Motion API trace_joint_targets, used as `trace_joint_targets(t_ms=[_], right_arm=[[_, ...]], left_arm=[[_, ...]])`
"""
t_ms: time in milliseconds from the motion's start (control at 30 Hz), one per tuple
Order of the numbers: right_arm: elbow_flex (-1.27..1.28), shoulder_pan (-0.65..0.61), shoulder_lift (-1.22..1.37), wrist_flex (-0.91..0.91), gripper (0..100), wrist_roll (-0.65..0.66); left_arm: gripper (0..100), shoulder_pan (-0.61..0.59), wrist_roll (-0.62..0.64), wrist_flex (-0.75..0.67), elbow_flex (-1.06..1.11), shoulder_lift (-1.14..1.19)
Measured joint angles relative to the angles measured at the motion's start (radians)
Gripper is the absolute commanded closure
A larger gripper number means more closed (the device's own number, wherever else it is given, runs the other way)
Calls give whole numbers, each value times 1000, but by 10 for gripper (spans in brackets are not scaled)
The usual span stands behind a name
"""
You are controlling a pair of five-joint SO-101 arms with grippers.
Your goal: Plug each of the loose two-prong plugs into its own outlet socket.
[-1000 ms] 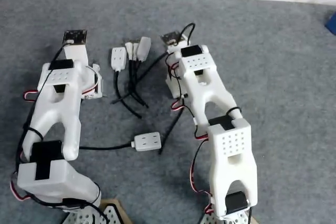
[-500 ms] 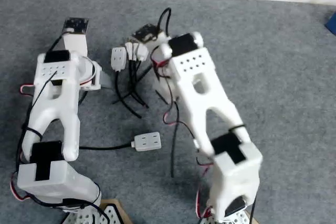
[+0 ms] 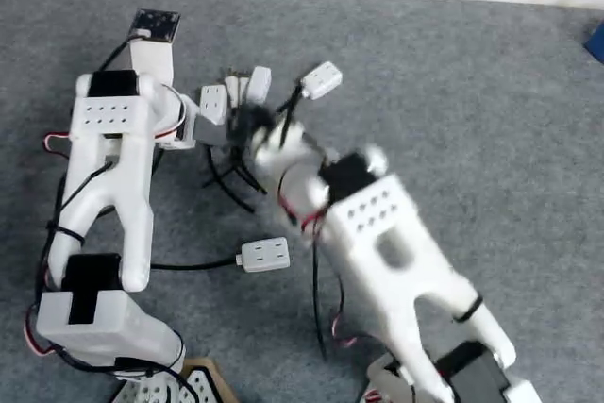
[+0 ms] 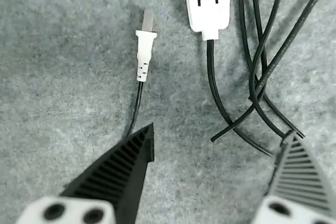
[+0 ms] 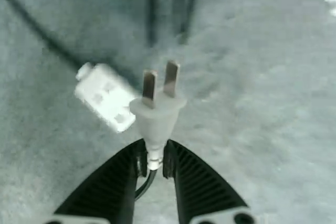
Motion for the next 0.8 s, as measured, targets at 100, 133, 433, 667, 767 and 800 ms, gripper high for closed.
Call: trace_joint_targets(t_ms=[100,133,433,667,767,800], right_arm=[[140,-35,-5,-115,990,-87],[158,-38,-8,-146,990,-120],[180,12,-15,-347,991,-419],[180,14,-23,-331,991,-414],[180,-9,-25,-304,991,-399],[180,-12,-25,-299,991,-394]], left_arm=[[611,0,0,11,0,0],[595,0,0,18,0,0],[567,43,28,-15,181,-267],[567,115,34,-428,760,-766],[567,130,34,-489,882,-842],[567,132,34,-496,895,-847]])
